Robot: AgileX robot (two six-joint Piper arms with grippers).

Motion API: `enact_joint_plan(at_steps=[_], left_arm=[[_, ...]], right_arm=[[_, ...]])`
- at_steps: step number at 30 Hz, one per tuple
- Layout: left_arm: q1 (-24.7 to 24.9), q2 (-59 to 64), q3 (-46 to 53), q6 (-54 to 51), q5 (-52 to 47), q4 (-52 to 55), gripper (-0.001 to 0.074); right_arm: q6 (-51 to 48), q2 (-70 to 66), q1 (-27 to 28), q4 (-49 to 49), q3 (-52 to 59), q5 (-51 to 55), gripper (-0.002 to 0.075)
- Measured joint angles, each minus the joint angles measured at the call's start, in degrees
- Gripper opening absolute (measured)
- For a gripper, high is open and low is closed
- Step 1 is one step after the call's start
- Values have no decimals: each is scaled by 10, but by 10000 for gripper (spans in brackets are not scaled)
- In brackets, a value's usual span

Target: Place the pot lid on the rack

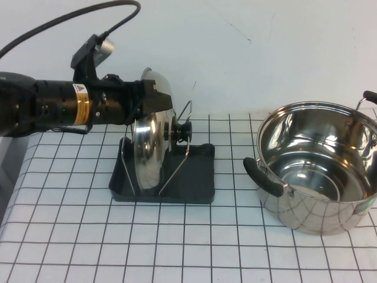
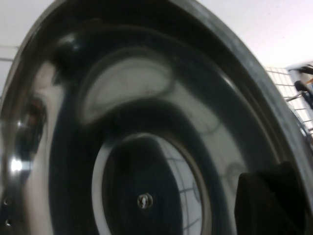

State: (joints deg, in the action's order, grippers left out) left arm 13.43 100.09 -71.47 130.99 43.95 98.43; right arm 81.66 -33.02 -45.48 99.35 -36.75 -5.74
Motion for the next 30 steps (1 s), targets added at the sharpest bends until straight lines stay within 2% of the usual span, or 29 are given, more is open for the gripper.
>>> enact_joint_plan(at_steps=[4, 6, 8, 10, 12, 13, 15, 21, 26, 28, 30], left_arm=[[0, 10, -1, 0, 0, -4, 73], [0, 12, -2, -5, 1, -4, 116], [0, 15, -2, -9, 0, 3, 242], [0, 19, -5, -18, 4, 19, 405], [0, 20, -8, -29, 11, 24, 526], [0, 20, -10, -36, 16, 26, 570], [0, 18, -15, -48, 22, 28, 609], [-4, -3, -39, -67, 22, 28, 638], [-49, -25, -45, -59, 53, 28, 639], [-86, -35, -45, -46, 92, 28, 613], [-122, -48, -45, -37, 128, 28, 543]], right_arm=[[1, 0, 0, 0, 0, 0, 5], [1, 0, 0, 0, 0, 0, 5], [1, 0, 0, 0, 0, 0, 5], [1, 0, 0, 0, 0, 0, 4], [1, 0, 0, 0, 0, 0, 4], [1, 0, 0, 0, 0, 0, 4], [1, 0, 0, 0, 0, 0, 4], [1, 0, 0, 0, 0, -2, 4], [-9, 0, 0, 0, 0, -3, 4], [-26, 0, 0, 0, 0, 3, 4], [-48, 0, 0, 0, 0, 23, 4]])
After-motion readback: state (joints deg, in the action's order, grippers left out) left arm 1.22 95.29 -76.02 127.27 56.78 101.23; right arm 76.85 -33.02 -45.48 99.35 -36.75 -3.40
